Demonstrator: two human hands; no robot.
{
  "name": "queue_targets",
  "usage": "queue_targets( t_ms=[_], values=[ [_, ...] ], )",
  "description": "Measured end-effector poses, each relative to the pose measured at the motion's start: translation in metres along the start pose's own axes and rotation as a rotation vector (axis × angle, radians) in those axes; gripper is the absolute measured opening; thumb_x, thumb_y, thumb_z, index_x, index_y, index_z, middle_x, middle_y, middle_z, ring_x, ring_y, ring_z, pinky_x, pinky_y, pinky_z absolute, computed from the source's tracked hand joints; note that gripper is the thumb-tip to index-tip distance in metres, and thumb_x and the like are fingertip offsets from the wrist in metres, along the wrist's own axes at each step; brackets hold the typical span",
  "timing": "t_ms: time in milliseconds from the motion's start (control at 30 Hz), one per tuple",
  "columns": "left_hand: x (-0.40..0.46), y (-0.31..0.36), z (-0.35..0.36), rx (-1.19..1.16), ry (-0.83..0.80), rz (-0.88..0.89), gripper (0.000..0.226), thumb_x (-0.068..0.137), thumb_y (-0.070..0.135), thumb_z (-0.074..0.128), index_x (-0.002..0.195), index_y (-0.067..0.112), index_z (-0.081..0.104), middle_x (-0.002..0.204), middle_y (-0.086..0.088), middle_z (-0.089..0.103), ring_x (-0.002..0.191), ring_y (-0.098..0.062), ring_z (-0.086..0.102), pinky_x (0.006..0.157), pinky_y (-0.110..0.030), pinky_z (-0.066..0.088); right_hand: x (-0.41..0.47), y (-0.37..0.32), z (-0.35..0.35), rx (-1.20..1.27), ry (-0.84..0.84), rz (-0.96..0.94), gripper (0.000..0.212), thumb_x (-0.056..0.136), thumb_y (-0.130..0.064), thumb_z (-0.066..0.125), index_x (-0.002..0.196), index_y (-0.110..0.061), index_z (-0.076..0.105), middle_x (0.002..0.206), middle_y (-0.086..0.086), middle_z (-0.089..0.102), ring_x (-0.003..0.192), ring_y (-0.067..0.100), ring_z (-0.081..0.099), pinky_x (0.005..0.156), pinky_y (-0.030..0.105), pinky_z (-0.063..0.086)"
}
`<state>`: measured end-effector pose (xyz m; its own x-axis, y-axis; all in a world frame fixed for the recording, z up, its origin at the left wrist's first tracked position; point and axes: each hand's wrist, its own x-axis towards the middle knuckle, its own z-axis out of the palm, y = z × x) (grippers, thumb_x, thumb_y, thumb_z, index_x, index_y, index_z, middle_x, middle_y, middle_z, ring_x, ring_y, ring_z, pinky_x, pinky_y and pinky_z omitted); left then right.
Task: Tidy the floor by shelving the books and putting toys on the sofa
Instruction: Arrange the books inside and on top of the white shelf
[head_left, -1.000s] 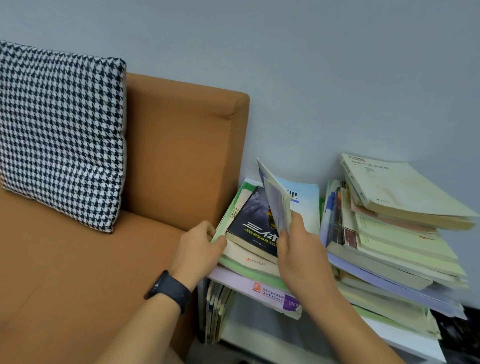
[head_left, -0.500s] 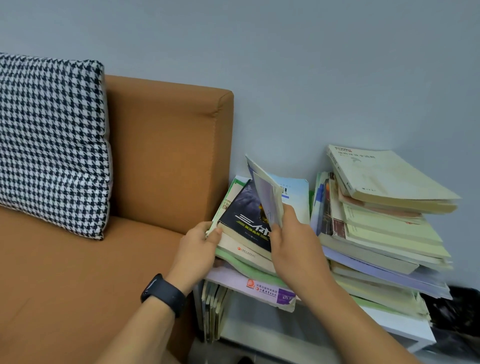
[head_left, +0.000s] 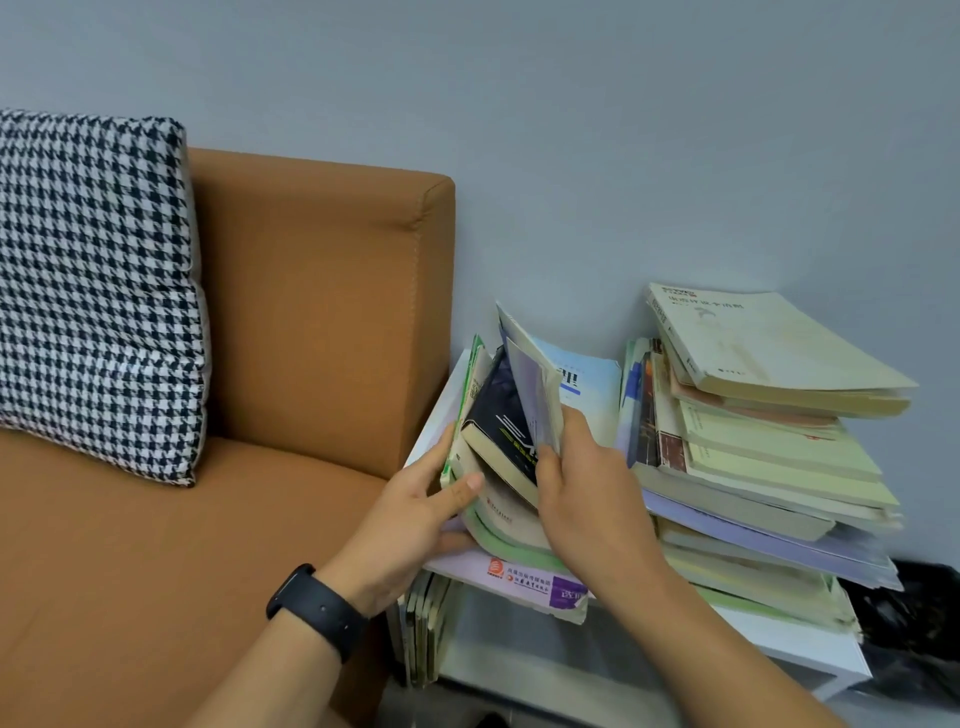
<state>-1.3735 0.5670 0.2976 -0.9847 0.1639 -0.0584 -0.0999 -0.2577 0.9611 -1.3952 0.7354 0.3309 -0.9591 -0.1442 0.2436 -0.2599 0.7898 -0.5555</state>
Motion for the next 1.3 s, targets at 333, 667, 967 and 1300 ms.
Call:
queue_targets(
  t_ms=[333,667,967,1300],
  values=[
    [0.003,0.003,0.009,-0.13,0.033,0.002,0.078,0.094,-0.021,0.039,0.139,0.042,0.049,0.126,-0.01,0.07,0.11,-0.038,0.068,0.085,-0.053,0.06,0.002,0.006,-0.001,0.053,0.078,0.031,0.01,0.105,-0.022,0.042,0.096,-0.02,0.038,0.063,0.001,0.049,0.055,0.018,0.045,0.048,0.031,0.027],
    [0.001,0.007,-0.013,0.389,0.701,0.588,0.063,0.092,-0.009,0.043,0.131,0.036,0.063,0.121,0.013,0.072,0.087,-0.001,0.065,0.078,-0.025,0.056,0.004,0.016,-0.004,0.06,0.082,0.014,0.011,0.104,-0.023,0.044,0.096,-0.02,0.037,0.064,0.002,0.047,0.056,0.025,0.046,0.047,0.033,0.028],
    [-0.008,0.015,0.001,0.743,0.877,1.0,0.061,0.086,-0.017,0.039,0.143,0.0,0.05,0.146,-0.008,0.055,0.109,-0.038,0.065,0.093,-0.042,0.052,-0.005,0.008,0.016,-0.116,-0.074,-0.103,0.038,0.095,-0.04,0.054,0.133,-0.037,0.054,0.108,-0.003,0.073,0.092,0.023,0.067,0.075,0.037,0.055],
    [-0.001,0.029,0.001,0.714,0.903,1.152,0.06,0.08,-0.026,0.037,0.135,-0.009,0.054,0.134,-0.021,0.06,0.128,-0.017,0.058,0.109,-0.035,0.045,-0.02,0.011,0.048,-0.524,-0.091,-0.326,0.039,0.085,-0.032,0.06,0.123,-0.03,0.065,0.117,-0.009,0.069,0.094,0.02,0.062,0.06,0.032,0.047]
  ],
)
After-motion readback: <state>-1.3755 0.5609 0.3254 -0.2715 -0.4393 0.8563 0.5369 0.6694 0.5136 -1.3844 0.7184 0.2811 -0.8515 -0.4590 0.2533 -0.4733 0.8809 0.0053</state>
